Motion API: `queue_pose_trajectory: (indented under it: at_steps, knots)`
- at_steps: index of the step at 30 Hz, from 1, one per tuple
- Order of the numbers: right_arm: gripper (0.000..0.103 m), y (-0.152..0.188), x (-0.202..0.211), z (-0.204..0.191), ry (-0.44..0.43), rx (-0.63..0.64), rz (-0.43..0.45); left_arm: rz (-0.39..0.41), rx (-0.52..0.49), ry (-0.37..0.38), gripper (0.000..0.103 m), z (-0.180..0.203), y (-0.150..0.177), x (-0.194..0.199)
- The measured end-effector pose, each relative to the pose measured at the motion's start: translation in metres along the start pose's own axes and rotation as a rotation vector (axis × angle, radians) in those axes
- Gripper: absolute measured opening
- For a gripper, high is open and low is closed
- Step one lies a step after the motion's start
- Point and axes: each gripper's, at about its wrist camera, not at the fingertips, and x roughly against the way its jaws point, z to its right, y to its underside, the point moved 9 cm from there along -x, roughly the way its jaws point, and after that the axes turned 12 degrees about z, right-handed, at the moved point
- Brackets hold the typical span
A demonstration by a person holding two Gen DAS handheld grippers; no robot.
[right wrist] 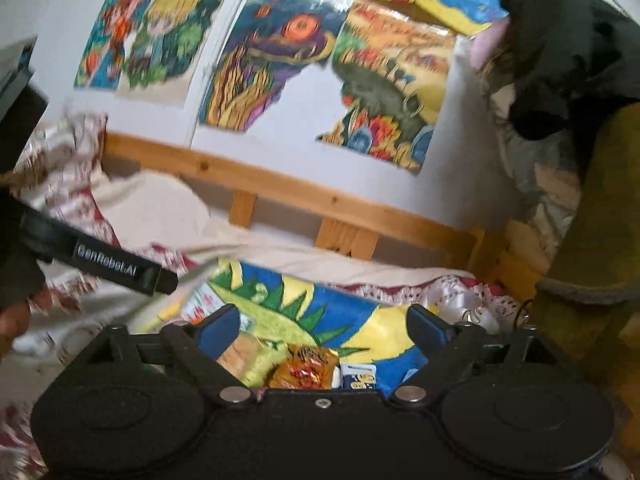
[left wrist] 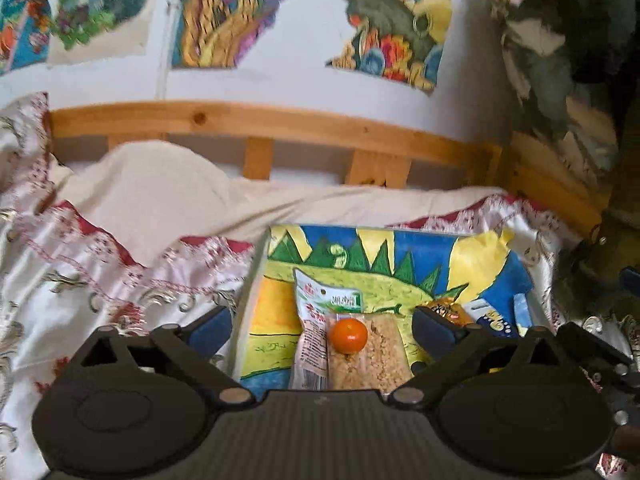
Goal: Organize snacks
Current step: 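Withdraw both open tools from the box toward the yellow wafer pack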
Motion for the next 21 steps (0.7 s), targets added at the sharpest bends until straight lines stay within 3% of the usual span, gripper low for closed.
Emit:
queue_pose_trajectory:
  at_steps: [12, 21]
  knots:
    - [0.102, -0.027, 0.084, -0.008, -0.019, -0.100, 0.050, 0.112, 0.011, -0.033, 0.102, -0.013, 0.004, 0.093]
    - [0.102, -0.018, 0.139, -0.008, -0.002, -0.173, 0.028, 0.130, 0.013, -0.053, 0.102, -0.019, 0.020, 0.146]
